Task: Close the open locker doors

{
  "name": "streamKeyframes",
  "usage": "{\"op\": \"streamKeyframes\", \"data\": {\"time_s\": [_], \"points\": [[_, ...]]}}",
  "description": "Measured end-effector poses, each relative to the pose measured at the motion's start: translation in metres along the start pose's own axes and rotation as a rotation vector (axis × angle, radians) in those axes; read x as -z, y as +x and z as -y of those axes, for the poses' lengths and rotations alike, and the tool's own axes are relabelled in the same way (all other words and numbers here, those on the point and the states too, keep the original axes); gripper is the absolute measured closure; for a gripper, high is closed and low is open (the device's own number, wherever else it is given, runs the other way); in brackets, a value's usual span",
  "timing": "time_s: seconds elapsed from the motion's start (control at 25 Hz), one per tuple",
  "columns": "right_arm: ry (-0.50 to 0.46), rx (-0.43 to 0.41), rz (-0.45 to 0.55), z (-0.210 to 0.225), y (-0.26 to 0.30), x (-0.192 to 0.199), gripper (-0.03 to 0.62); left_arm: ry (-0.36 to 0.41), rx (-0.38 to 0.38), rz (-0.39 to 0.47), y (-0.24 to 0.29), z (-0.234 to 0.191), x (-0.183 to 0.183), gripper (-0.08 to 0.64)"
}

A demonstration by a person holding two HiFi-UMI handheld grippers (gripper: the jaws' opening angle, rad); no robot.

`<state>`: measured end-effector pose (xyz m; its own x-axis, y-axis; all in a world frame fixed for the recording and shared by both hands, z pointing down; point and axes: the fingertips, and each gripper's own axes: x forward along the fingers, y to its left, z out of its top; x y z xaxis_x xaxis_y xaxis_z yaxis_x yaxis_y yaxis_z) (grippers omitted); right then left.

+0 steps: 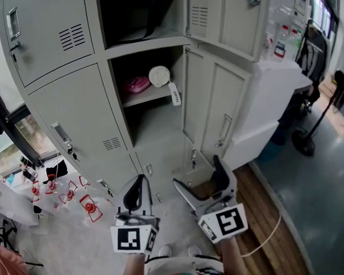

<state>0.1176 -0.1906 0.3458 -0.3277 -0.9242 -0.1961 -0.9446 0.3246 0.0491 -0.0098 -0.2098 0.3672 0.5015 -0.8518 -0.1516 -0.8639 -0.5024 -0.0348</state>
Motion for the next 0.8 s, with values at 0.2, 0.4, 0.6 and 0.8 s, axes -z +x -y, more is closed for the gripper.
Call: {"op": "streamKeyframes", "data": {"time_s": [0.2,0.4,0.6,0.8], "points": [[-0.046,0.056,0.023,0.046,0.000,-0.014,0.129,-0.005,-0.010,-0.012,0.004,-0.005,0.006,0.555],[-0.131,0.107,0.031,0.091,0.004,-0.018,0.129,-0.006,-0.001,-0.019,0.010,-0.002,0.009,0.555],[-0.097,0.115,0.021,0.119,0.012,-0.014,0.129,-0.002,0.005,-0.019,0.015,0.001,0.008,0.555],[-0.084,0.089,-0.004,0.123,0.020,-0.002,0.129,0.006,0.002,-0.021,0.018,0.001,0.006,0.555]]}}
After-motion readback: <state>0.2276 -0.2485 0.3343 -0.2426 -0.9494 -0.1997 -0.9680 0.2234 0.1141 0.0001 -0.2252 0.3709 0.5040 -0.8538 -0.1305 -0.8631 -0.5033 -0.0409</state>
